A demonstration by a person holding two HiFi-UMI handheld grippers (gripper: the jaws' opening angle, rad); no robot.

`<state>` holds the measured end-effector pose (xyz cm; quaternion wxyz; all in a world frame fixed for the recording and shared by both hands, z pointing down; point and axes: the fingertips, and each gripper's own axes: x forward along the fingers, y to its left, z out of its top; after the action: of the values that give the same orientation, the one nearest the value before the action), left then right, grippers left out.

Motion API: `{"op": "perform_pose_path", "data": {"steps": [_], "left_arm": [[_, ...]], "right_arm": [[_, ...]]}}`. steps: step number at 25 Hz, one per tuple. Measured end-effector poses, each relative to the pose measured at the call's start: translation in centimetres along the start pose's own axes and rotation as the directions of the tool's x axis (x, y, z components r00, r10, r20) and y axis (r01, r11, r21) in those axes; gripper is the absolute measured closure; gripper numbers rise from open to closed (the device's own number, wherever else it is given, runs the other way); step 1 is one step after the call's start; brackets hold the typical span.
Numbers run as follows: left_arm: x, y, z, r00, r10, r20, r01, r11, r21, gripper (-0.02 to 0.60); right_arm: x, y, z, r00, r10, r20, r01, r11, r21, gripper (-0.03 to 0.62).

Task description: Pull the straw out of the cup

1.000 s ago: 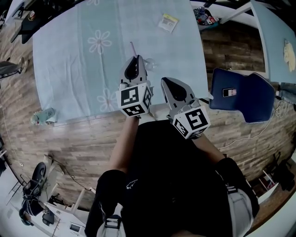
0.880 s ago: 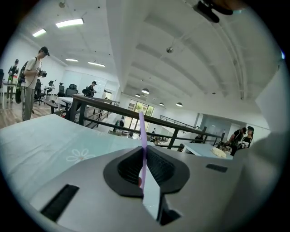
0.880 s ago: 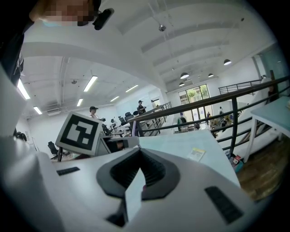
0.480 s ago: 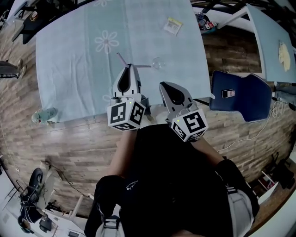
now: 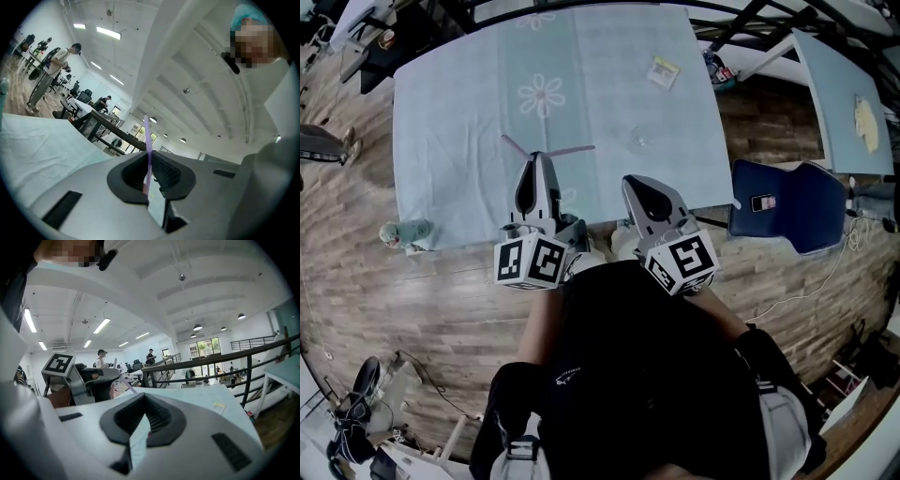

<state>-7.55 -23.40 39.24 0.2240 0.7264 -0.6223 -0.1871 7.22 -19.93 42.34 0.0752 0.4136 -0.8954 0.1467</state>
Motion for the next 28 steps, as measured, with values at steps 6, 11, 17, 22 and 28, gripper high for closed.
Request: {"op": "perform_pose_path", "data": {"steps": [6,11,17,22,28], "left_arm": [[-4.1,1.5,5.1,0.996,-0.035,0.077,0.038,0.999,-0.032,0.546],[-8.0,3.2,7.5,0.991,-0.056,0.118,0.068,0.993,-0.099,0.546],[-12.2,3.4,9.6,0.985,-0.104,0.137,0.117,0.989,-0.088,0.546],[-14.5,2.4,8.5,0.983,-0.160,0.090,0.163,0.986,-0.035,0.546],[-15.0,0.2,6.3,0.972,-0.229,0.052,0.232,0.971,-0.051,0.546]], "right_arm": [[0.1,3.7,2.4,0.997,-0.001,0.076,0.003,1.000,-0.029,0.585],[-0.4,6.0,4.1,0.990,-0.017,0.140,0.024,0.999,-0.047,0.585],[-1.3,8.8,5.5,0.979,-0.020,0.205,0.031,0.998,-0.050,0.585],[-2.2,10.9,5.1,0.973,-0.023,0.230,0.035,0.998,-0.046,0.585],[-4.2,11.4,5.0,0.965,-0.056,0.256,0.065,0.997,-0.029,0.585]]}}
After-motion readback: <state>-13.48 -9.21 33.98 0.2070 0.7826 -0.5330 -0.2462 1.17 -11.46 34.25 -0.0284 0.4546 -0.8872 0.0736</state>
